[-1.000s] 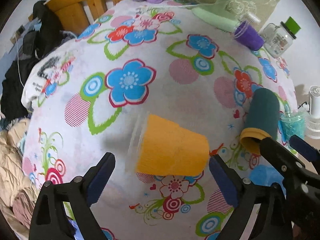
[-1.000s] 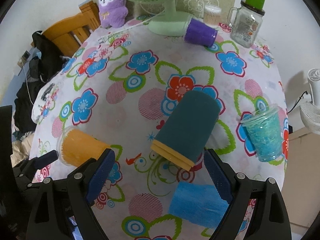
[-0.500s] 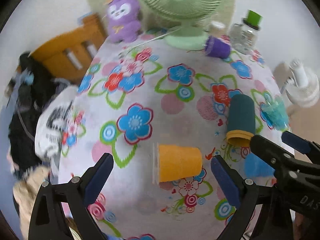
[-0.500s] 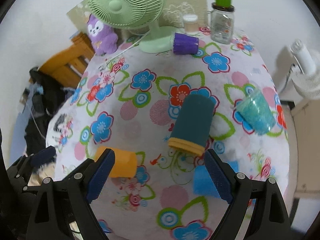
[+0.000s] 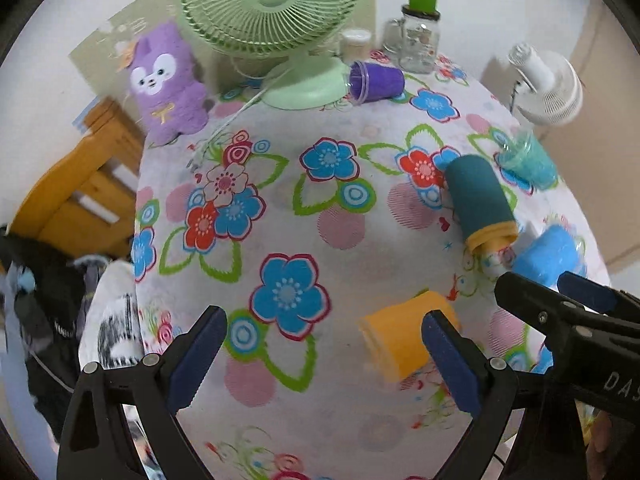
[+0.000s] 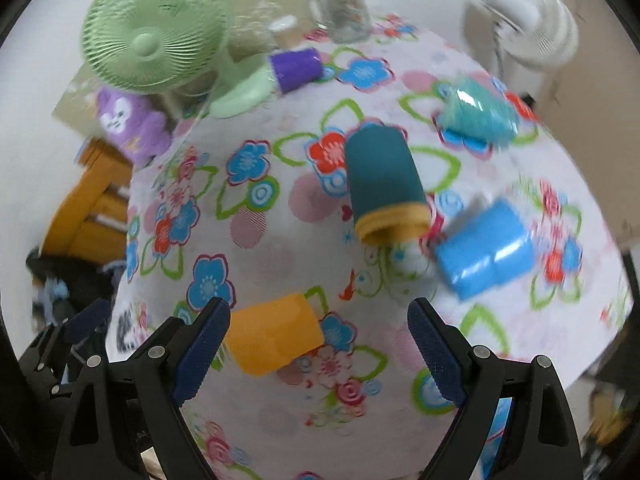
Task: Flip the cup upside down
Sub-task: 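Move the right gripper down toward the orange cup lying on its side, then close the right gripper around the orange cup's body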
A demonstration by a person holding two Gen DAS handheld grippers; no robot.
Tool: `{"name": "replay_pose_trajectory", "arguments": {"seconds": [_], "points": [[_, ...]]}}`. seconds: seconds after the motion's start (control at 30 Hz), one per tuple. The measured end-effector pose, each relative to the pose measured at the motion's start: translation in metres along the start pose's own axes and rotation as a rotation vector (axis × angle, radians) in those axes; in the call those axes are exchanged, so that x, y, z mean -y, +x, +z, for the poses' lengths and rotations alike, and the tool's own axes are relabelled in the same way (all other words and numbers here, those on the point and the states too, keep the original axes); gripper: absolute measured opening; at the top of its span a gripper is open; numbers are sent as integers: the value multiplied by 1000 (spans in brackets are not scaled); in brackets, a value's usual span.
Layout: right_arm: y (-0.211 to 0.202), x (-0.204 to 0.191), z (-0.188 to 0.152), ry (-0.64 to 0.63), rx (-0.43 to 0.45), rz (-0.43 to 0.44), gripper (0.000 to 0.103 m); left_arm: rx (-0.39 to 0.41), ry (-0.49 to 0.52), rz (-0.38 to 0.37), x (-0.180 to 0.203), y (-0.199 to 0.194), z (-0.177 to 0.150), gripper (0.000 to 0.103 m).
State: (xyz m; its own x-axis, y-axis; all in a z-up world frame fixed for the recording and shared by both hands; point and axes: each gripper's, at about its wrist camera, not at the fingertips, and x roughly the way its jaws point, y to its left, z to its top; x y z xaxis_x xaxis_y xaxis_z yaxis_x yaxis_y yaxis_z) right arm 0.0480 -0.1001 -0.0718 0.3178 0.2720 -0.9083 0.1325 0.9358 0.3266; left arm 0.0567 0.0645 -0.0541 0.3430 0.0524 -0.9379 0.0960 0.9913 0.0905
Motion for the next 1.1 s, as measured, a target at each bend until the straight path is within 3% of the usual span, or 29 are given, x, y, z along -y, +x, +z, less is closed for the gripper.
{"name": "replay_pose_trajectory", "arguments": {"seconds": [0.77,0.97,1.1], "points": [[80,5,-25,494,-46,-69,92,-93,191,-42,-23,83,14,99],[96,5,-30,576,-95,-56,85,-122,215,-46,-21,97,12,99],[105,0,-32,567,-126,-49,71,-141,215,-56,-22,104,12,99]]}}
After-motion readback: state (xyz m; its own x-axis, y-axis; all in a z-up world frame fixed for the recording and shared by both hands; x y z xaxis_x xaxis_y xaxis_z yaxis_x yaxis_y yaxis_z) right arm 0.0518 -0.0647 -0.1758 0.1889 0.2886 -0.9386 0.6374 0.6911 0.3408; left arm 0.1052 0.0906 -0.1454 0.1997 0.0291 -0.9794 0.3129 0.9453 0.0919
